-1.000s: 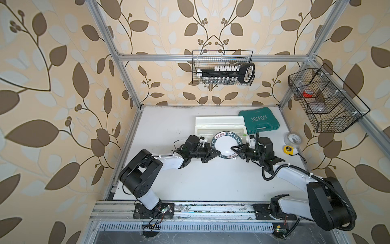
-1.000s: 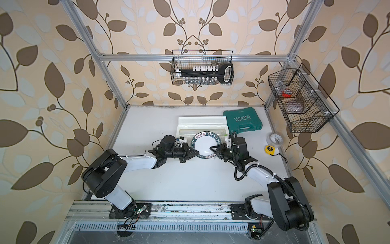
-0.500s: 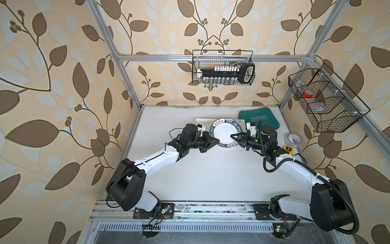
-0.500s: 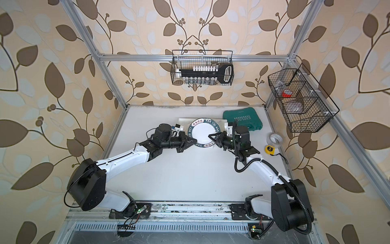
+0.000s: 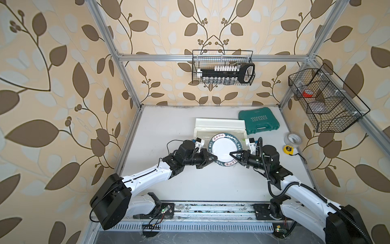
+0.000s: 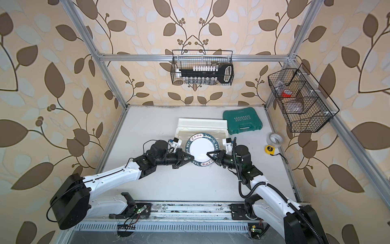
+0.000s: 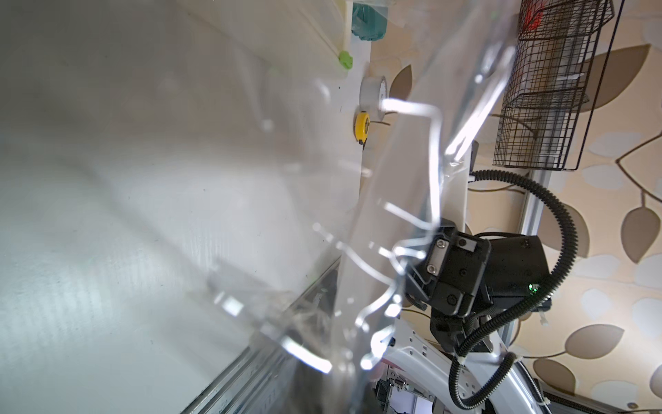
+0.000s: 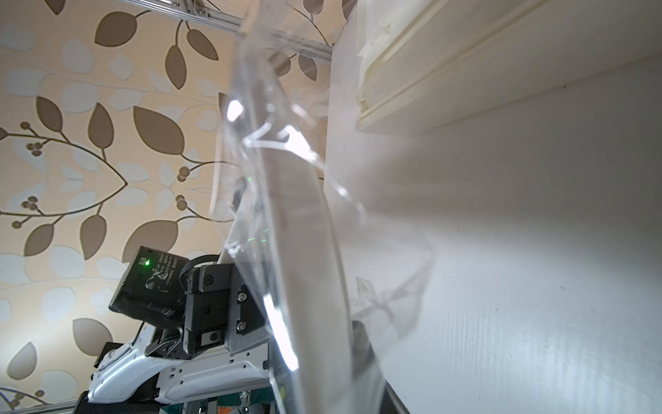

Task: Wrap the plate with plastic wrap
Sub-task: Pick up the plate at the center of the board, then place the plate at the center of the board.

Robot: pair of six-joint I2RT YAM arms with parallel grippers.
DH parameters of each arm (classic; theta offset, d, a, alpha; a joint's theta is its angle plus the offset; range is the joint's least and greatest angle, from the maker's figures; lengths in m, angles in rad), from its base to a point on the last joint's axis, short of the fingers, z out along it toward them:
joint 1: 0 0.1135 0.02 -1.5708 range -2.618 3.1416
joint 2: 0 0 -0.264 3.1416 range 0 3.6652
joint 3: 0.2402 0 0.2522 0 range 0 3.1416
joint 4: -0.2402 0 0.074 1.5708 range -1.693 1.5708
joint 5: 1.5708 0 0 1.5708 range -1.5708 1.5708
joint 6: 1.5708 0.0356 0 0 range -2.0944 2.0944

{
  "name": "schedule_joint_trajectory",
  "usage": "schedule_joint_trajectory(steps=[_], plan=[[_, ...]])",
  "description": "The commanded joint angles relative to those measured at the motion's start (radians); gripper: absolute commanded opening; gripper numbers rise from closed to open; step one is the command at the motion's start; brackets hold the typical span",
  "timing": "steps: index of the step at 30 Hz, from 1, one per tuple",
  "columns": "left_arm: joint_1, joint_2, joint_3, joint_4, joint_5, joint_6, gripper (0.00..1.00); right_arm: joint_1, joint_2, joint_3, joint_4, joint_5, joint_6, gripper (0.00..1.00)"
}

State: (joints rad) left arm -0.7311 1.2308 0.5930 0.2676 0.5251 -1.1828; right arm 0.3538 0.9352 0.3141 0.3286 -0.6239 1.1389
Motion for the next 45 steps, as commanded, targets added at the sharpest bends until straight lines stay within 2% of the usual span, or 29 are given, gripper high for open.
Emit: schedule_joint_trajectory(steps=[1, 11, 20, 33, 40, 45], plan=[[-0.043, 0.009, -0.058, 0.005, -0.039, 0.066, 0.0, 0.0, 0.002, -0.063, -0.012, 0.117, -0.007, 0.0], [-0.096, 0.075, -0.201, 0.091, -0.087, -0.004, 0.0, 0.034, 0.088, -0.166, 0.033, 0.173, -0.002, 0.0], [-0.096, 0.183, -0.188, 0.051, -0.02, 0.01, 0.0, 0.117, 0.179, -0.179, -0.024, 0.273, 0.022, 0.0], [-0.096, 0.235, -0.225, -0.007, 0.019, 0.047, 0.0, 0.181, 0.148, -0.2, -0.176, 0.36, 0.078, 0.0], [-0.096, 0.264, -0.225, -0.005, 0.015, 0.065, 0.0, 0.181, 0.158, -0.148, -0.243, 0.372, 0.033, 0.16], [-0.094, 0.263, -0.229, -0.016, 0.003, 0.081, 0.0, 0.153, 0.134, -0.108, -0.351, 0.363, -0.023, 0.45]])
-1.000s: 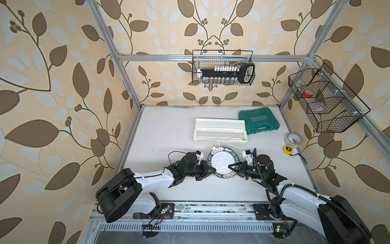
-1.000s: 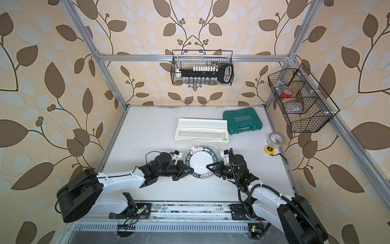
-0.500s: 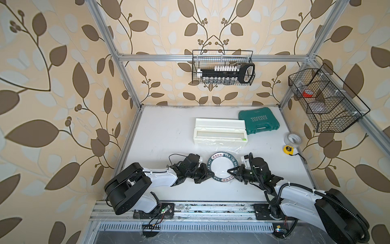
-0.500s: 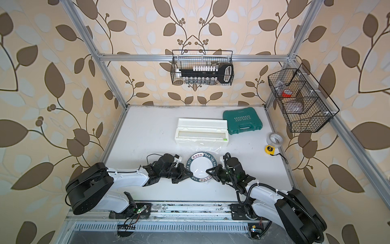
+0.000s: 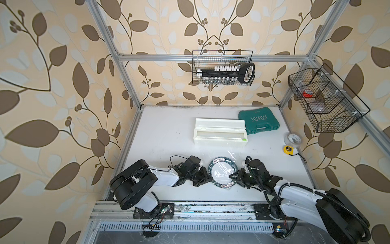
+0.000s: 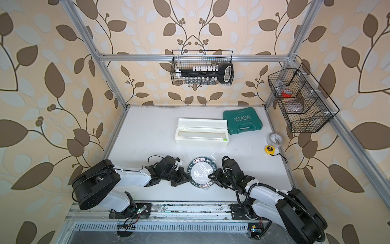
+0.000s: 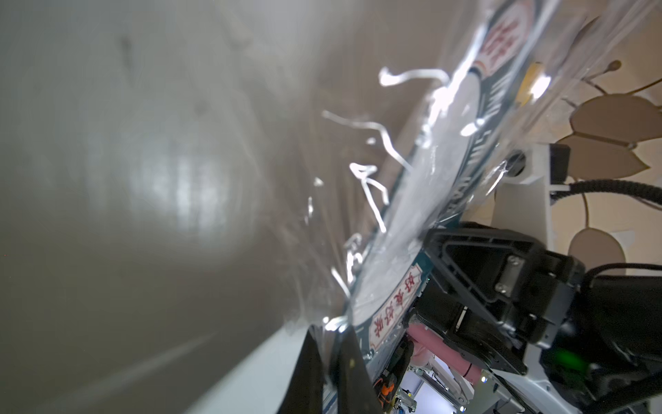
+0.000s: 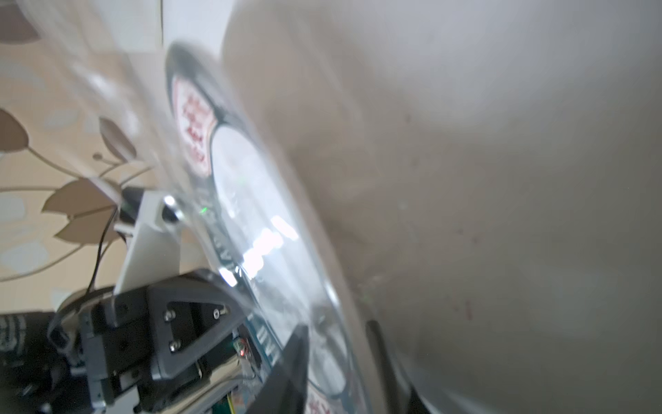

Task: Wrap the plate with plastic wrap
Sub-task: Place the plate at the center of the board.

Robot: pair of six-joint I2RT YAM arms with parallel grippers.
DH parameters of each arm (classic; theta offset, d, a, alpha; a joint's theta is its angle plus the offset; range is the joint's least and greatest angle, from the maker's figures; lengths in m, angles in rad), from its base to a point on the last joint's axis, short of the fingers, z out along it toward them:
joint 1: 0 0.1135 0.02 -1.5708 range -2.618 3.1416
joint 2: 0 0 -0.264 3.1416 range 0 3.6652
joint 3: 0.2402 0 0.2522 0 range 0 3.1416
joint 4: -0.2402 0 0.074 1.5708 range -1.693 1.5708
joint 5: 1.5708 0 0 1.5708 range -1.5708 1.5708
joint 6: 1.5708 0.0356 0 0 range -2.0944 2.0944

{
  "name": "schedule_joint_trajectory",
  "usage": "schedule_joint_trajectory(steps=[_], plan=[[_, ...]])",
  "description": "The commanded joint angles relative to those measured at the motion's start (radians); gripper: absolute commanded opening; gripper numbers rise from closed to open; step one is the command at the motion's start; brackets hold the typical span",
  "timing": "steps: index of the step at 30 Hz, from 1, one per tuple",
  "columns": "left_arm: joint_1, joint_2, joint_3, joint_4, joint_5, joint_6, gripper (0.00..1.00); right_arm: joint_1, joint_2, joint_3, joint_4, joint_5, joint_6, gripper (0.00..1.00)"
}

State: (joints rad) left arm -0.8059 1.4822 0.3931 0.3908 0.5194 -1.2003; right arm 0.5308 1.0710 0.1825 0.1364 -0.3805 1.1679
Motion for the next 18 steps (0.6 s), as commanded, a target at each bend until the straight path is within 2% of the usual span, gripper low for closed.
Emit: schedule_joint_trajectory(steps=[1, 3, 7, 10, 14, 18], plan=[[-0.019, 0.007, -0.03, -0.144, 0.005, 0.102, 0.0, -0.038, -0.016, 0.034, -0.189, 0.113, -0.069, 0.5], [-0.019, 0.003, -0.03, -0.159, -0.003, 0.109, 0.0, -0.078, -0.047, 0.056, -0.255, 0.101, -0.116, 0.6], [-0.02, -0.013, -0.028, -0.204, -0.022, 0.13, 0.0, -0.223, -0.083, 0.127, -0.391, 0.024, -0.256, 0.74], [-0.019, -0.028, -0.017, -0.247, -0.037, 0.146, 0.0, -0.316, -0.073, 0.199, -0.473, -0.009, -0.365, 0.79], [-0.019, -0.07, 0.016, -0.335, -0.065, 0.166, 0.28, -0.37, -0.044, 0.282, -0.506, 0.003, -0.437, 0.79], [-0.016, -0.136, 0.053, -0.475, -0.113, 0.18, 0.49, -0.405, -0.016, 0.362, -0.514, 0.033, -0.485, 0.79]])
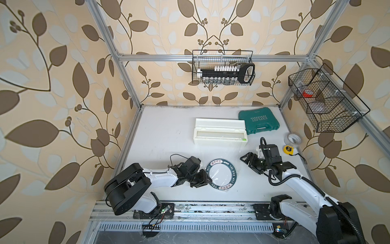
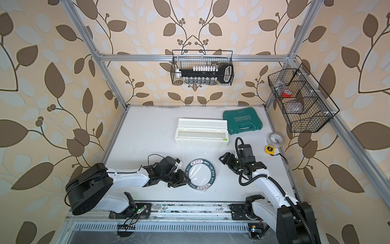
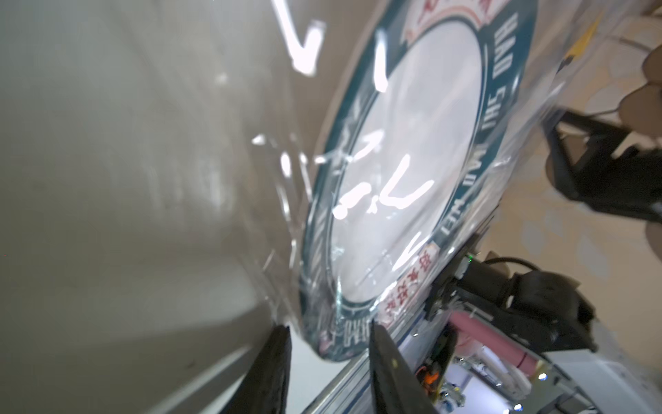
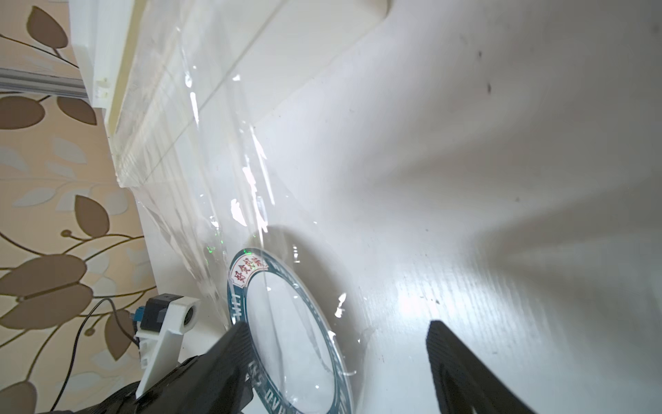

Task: Wrap the plate with plastic wrap
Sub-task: Place the plate at the center of the board, then tear off the plastic wrap from the plastic wrap cutting box.

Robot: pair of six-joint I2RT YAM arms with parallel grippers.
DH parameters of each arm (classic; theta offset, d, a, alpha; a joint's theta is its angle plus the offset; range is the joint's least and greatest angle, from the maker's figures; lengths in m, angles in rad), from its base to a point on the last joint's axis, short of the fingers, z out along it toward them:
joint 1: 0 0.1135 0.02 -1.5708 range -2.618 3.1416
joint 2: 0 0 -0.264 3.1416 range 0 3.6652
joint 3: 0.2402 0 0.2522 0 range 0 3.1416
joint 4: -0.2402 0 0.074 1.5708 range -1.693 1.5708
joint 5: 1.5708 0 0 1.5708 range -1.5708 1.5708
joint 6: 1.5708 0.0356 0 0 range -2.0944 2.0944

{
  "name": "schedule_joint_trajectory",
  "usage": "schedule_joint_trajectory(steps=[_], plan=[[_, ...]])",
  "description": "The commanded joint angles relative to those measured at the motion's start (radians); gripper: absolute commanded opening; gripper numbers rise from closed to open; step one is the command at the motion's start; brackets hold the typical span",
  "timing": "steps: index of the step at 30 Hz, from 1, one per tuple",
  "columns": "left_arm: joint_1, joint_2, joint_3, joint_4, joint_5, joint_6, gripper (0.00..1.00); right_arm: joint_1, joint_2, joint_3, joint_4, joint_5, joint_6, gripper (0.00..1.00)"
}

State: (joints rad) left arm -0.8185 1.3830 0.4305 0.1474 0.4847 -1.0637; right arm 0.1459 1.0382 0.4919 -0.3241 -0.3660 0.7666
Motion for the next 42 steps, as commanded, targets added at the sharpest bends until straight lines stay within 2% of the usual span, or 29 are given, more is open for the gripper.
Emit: schedule_joint_trajectory(steps=[1, 3, 5, 7, 10, 15, 21, 25, 27, 29, 32, 38, 42], plan=[[-0.002, -0.062, 0.034, -0.287, -0.097, 0.05, 0.53, -0.039, 0.025, 0.077, -0.058, 0.026, -0.099, 0.79], [-0.001, -0.114, 0.077, -0.403, -0.128, 0.075, 0.58, -0.084, 0.044, 0.124, -0.059, 0.036, -0.124, 0.79], [0.003, -0.163, 0.161, -0.566, -0.179, 0.121, 0.7, -0.143, 0.078, 0.18, -0.058, 0.045, -0.15, 0.79], [0.007, -0.179, 0.279, -0.728, -0.252, 0.185, 0.77, -0.189, 0.12, 0.228, -0.057, 0.045, -0.161, 0.77], [0.007, -0.129, 0.491, -0.875, -0.359, 0.335, 0.78, -0.203, 0.18, 0.275, -0.026, 0.065, -0.15, 0.72], [0.007, 0.132, 0.845, -0.85, -0.401, 0.658, 0.75, -0.198, 0.251, 0.326, 0.041, 0.125, -0.117, 0.6], [0.002, 0.496, 1.269, -0.786, -0.359, 1.013, 0.68, -0.132, 0.416, 0.502, -0.052, 0.245, -0.234, 0.62], [0.002, 0.69, 1.515, -0.816, -0.286, 1.205, 0.64, -0.126, 0.505, 0.561, -0.057, 0.226, -0.268, 0.61], [0.002, 0.74, 1.568, -0.793, -0.221, 1.299, 0.57, -0.119, 0.546, 0.599, -0.071, 0.22, -0.284, 0.59], [-0.001, 0.755, 1.552, -0.708, -0.155, 1.375, 0.56, -0.118, 0.578, 0.625, -0.073, 0.214, -0.294, 0.55], [-0.003, 0.795, 1.556, -0.622, -0.125, 1.426, 0.54, -0.117, 0.615, 0.646, -0.077, 0.192, -0.311, 0.51], [-0.002, 0.936, 1.726, -0.674, -0.098, 1.497, 0.44, -0.112, 0.662, 0.675, -0.084, 0.117, -0.32, 0.47], [-0.002, 0.99, 1.766, -0.681, -0.084, 1.523, 0.4, -0.112, 0.682, 0.685, -0.089, 0.111, -0.326, 0.46]])
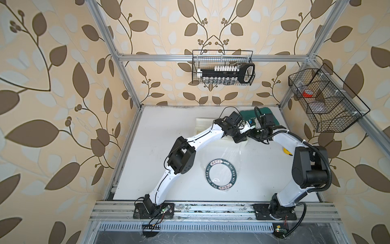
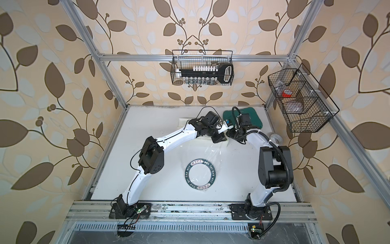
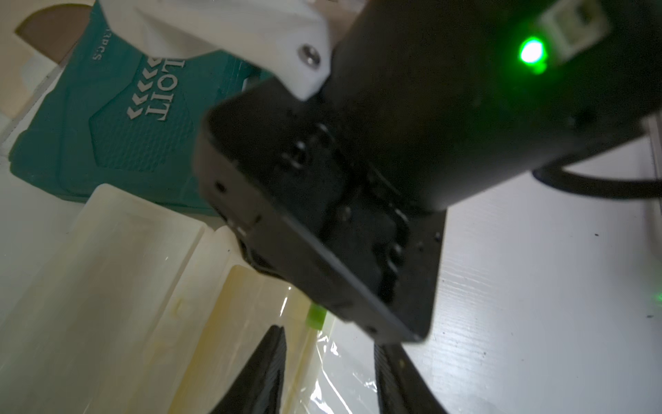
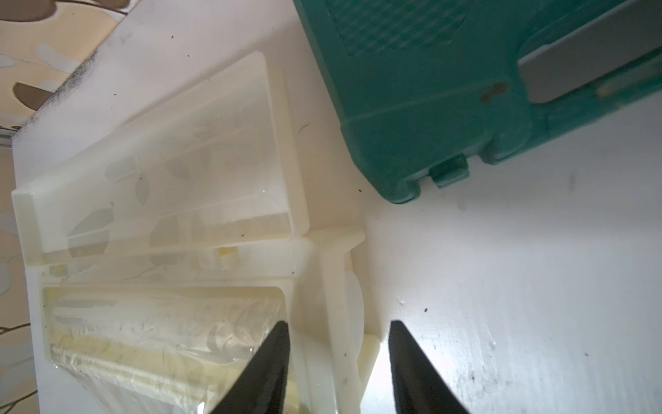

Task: Wrap the plate with plastic wrap
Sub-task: Tear off the plastic wrap from the plastic wrap cutting box.

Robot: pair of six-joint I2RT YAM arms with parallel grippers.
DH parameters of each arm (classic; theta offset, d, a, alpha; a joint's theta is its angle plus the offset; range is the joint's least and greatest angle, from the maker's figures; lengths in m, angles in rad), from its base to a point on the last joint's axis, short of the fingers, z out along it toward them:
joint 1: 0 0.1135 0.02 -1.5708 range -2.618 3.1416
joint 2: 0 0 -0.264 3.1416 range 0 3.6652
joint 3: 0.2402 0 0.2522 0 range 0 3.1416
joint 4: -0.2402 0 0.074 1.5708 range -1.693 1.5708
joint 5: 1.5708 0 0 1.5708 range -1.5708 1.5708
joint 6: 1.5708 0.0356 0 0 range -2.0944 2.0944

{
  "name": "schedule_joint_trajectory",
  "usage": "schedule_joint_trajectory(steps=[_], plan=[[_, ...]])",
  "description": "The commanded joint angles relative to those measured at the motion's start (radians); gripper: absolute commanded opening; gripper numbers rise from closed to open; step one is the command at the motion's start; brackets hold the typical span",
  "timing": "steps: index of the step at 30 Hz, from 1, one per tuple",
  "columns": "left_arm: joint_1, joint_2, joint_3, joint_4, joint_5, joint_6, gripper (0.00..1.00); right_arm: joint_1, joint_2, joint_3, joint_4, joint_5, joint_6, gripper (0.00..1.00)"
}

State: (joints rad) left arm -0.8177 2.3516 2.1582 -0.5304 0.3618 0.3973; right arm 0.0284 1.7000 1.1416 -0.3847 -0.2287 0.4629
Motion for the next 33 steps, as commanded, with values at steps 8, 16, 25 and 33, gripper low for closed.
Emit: schedule_joint_trajectory(steps=[8, 16, 25, 33], plan=[[-0.004, 0.062, 0.051, 0.016, 0.044, 0.085, 0.31, 0.004, 0.038, 0.028, -0.019, -0.053, -0.02, 0.4], [-0.001, 0.089, 0.064, 0.016, 0.045, 0.094, 0.21, 0.004, 0.038, 0.013, -0.022, -0.058, -0.024, 0.35], [-0.002, 0.094, 0.048, -0.043, 0.02, 0.16, 0.13, -0.003, 0.048, -0.014, -0.018, -0.073, -0.03, 0.32], [-0.009, 0.095, 0.03, -0.079, -0.002, 0.202, 0.21, -0.008, 0.053, -0.036, -0.005, -0.107, -0.026, 0.32]])
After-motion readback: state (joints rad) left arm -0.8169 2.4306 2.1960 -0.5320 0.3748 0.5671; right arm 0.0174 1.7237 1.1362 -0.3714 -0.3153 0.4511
